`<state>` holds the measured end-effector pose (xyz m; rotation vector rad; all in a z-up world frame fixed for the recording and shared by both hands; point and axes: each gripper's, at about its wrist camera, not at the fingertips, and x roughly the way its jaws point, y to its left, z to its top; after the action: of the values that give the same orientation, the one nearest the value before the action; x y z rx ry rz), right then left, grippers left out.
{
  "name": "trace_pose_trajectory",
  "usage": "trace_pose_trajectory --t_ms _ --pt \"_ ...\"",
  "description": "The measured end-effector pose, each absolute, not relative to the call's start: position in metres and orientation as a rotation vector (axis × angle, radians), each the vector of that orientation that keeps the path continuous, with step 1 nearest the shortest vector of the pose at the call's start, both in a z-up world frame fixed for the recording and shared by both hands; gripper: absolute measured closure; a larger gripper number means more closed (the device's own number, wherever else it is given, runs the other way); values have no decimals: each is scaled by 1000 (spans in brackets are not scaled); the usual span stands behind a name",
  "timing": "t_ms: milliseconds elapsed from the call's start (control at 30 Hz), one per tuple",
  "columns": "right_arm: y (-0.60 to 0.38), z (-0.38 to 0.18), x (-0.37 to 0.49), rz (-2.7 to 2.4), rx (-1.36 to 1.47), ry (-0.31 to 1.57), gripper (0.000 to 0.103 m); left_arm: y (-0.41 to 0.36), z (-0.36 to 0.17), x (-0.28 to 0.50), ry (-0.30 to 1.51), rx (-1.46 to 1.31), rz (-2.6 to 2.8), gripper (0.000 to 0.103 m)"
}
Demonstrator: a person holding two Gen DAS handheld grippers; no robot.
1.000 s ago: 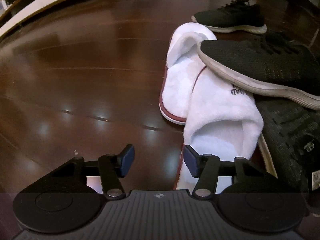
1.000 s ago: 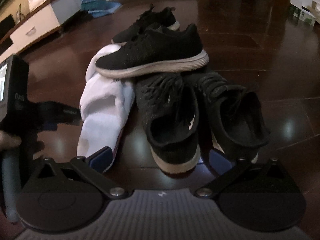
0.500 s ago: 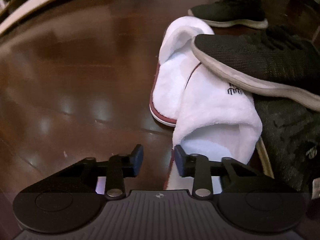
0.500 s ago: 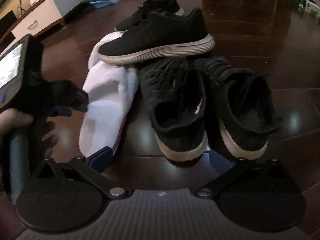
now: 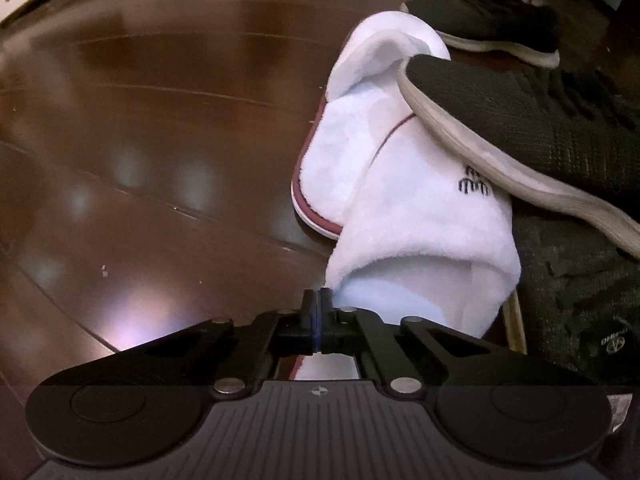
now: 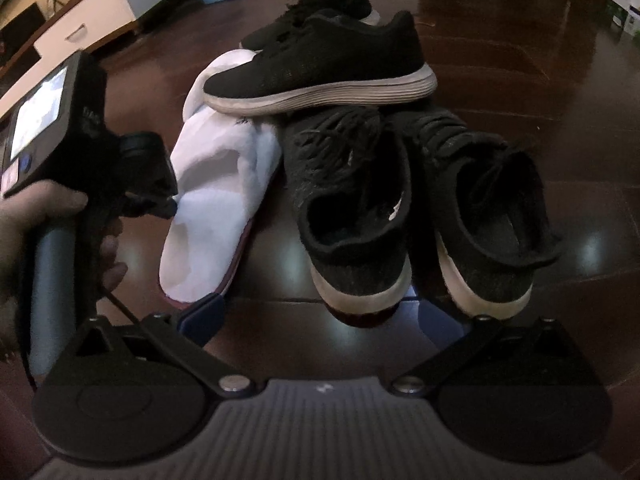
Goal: Organize scattered shoes
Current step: 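Close the left gripper on the toe of the white slipper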
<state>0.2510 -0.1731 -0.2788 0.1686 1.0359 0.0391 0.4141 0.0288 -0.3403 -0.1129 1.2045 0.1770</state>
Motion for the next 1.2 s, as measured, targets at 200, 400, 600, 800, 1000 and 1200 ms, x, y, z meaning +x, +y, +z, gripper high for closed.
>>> trace_pose_trajectory --t_ms 200,400,600,800,1000,1200 --pt "-178 -280 243 36 170 1038 0 36 -330 407 1230 -156 128 103" --pt "-190 -283 230 7 161 1053 0 32 -328 389 1235 -93 61 103" --pt "-197 -288 228 -3 146 1059 0 24 -324 398 1094 -5 83 71" --pt "-191 -298 229 5 171 1092 0 2 -334 407 1045 134 4 45" --pt "-187 -297 231 25 192 1088 0 8 -345 422 1070 92 53 53" --pt "-180 -299 228 37 192 1103 0 21 -339 426 1129 -36 109 93"
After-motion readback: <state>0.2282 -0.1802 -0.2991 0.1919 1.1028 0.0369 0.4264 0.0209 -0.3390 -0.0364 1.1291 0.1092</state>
